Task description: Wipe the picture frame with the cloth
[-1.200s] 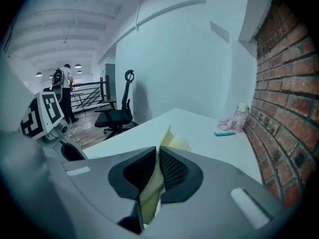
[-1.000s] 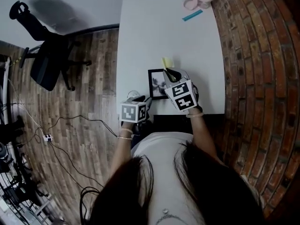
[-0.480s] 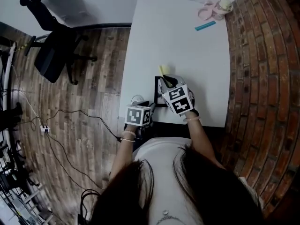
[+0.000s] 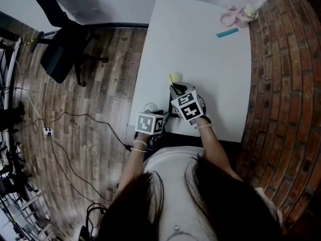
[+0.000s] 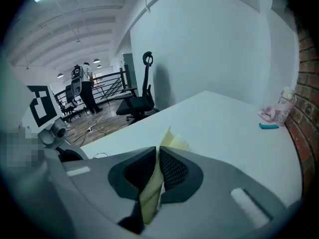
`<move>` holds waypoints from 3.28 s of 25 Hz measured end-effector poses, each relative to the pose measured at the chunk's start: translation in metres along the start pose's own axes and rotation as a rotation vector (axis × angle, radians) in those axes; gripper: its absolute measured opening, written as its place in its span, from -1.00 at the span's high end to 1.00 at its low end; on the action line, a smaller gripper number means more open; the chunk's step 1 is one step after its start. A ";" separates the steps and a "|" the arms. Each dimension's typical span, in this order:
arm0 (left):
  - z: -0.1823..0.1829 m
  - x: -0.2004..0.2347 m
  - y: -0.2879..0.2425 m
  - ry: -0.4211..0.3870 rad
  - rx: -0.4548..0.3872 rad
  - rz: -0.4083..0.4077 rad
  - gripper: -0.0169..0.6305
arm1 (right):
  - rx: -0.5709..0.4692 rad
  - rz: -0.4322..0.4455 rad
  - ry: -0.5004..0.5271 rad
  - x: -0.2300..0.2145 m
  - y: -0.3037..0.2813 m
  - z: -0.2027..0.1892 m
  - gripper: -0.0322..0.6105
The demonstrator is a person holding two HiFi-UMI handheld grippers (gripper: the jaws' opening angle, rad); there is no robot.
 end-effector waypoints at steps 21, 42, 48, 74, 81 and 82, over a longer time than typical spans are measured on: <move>0.000 0.000 0.002 -0.005 -0.012 0.006 0.57 | 0.095 0.060 -0.018 0.006 -0.018 -0.016 0.81; -0.001 0.000 0.001 -0.013 -0.003 0.000 0.57 | 0.102 -0.034 -0.110 -0.029 0.001 -0.035 0.81; 0.000 -0.001 0.000 -0.016 -0.003 -0.008 0.58 | 0.107 -0.056 -0.122 -0.039 0.006 -0.041 0.81; 0.003 -0.002 -0.001 -0.007 -0.016 -0.008 0.59 | 0.096 -0.182 -0.208 -0.080 0.036 -0.063 0.81; 0.002 -0.002 -0.002 -0.009 -0.018 -0.008 0.59 | 0.083 -0.230 -0.195 -0.087 0.042 -0.060 0.81; 0.002 -0.002 -0.002 -0.010 -0.018 -0.008 0.59 | 0.090 -0.222 -0.195 -0.085 0.040 -0.062 0.81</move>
Point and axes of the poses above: the fingertips, and each gripper's own axes: y backward along the fingers, x to its left, z out of its top, the point moved 1 cm from there along y, backward along the fingers, and after that the axes turned 2 degrees about -z, right-handed, at the moved point
